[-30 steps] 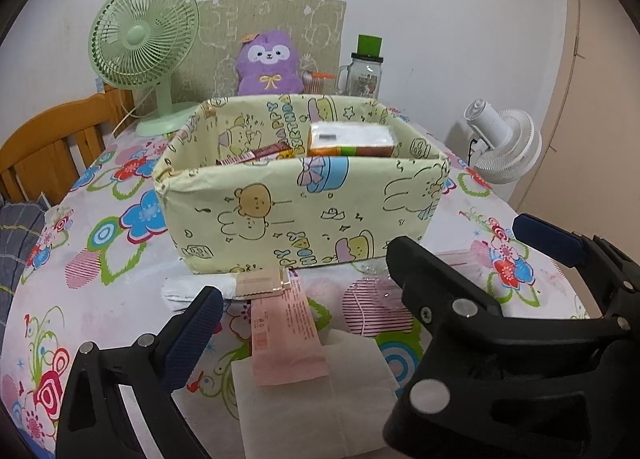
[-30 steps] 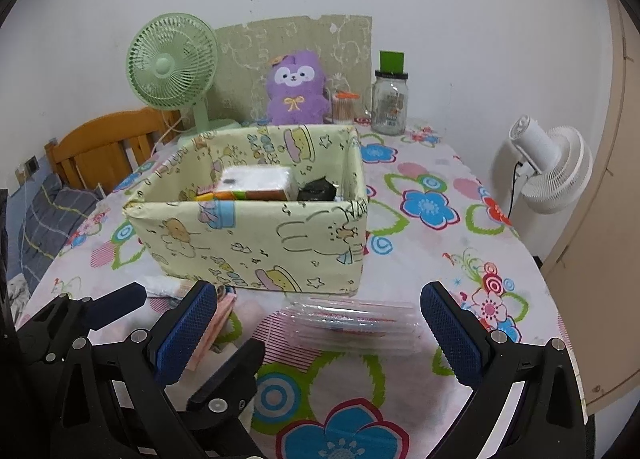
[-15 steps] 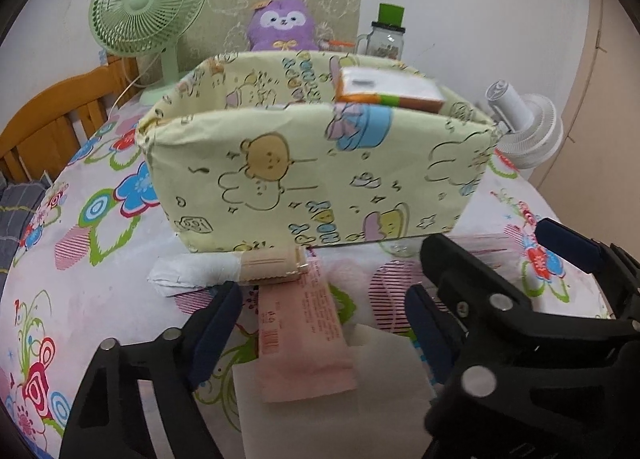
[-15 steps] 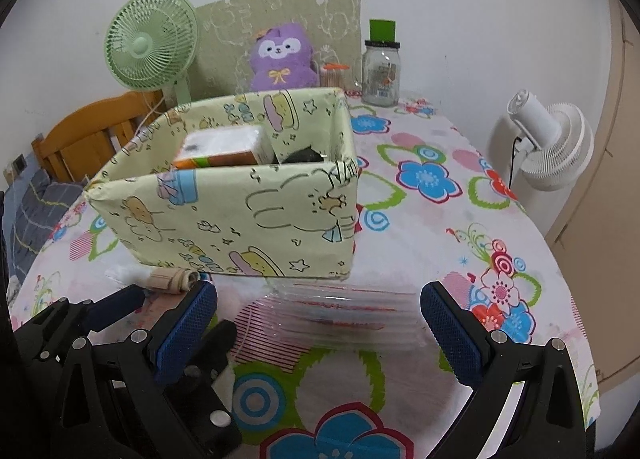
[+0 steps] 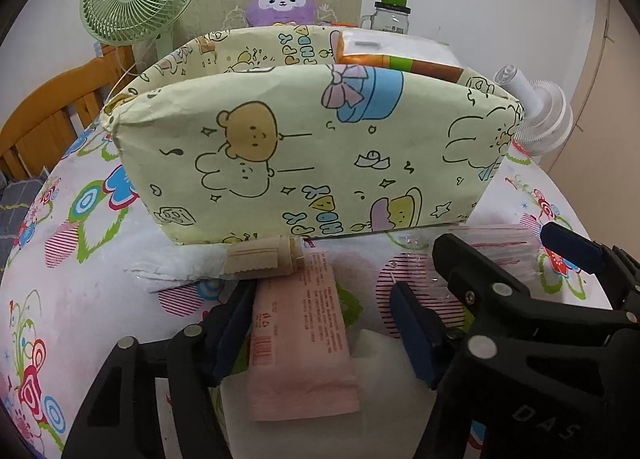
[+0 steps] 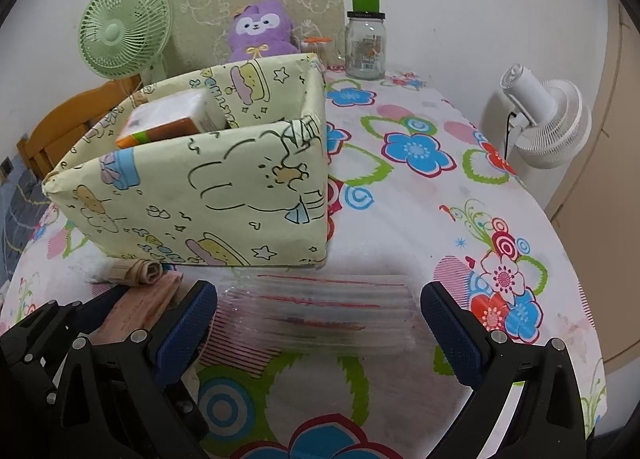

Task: Organize soft objects
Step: 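Move the right tool onto the clear plastic pack while the left tool approaches the pink paper packet, then close the right tool on the clear plastic pack while the left tool grasps the pink packet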

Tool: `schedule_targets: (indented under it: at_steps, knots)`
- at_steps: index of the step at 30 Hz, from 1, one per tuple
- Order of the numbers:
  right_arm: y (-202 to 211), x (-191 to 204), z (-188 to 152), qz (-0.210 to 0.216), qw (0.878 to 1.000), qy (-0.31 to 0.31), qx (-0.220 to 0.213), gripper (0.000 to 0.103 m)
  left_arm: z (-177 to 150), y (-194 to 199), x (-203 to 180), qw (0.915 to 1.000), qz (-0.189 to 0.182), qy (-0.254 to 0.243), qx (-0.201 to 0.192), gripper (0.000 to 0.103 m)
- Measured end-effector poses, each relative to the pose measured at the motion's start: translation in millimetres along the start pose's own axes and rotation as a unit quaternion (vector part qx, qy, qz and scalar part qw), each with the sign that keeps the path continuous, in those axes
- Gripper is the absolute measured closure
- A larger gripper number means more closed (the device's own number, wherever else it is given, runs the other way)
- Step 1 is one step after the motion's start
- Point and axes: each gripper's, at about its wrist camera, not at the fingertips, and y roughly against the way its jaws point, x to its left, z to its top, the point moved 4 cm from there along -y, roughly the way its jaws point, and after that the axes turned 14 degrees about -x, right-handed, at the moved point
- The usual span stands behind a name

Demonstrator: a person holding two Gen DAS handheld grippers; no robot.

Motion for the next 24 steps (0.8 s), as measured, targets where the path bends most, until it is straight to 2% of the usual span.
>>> schedule_targets:
  at_steps: [6,11,16,24]
  knots:
    - [-10.0,-1.3,-2.9,-0.001,1.000,-0.004,0.011,0.000,-0.3,-0.4,-5.5,0.9998,0.016,-0.011,-0.003,0.048]
    - [-17.8,-3.3,-6.5,0.006,0.999,-0.020,0.026,0.000,0.4,1.2,-9.3,0.9998,0.010,-0.015,-0.005,0.059]
    - [-20.4,-3.7,-8.7,0.009,0.999,-0.033,0.028,0.000,1.3,0.7,-10.8,0.9998,0.005,-0.017,-0.007,0.063]
    - [-16.3,-1.3,-9.1,0.015,0.999,-0.031,0.025,0.005,1.3,1.2,-11.8,0.9998,0.005,-0.017,-0.008,0.063]
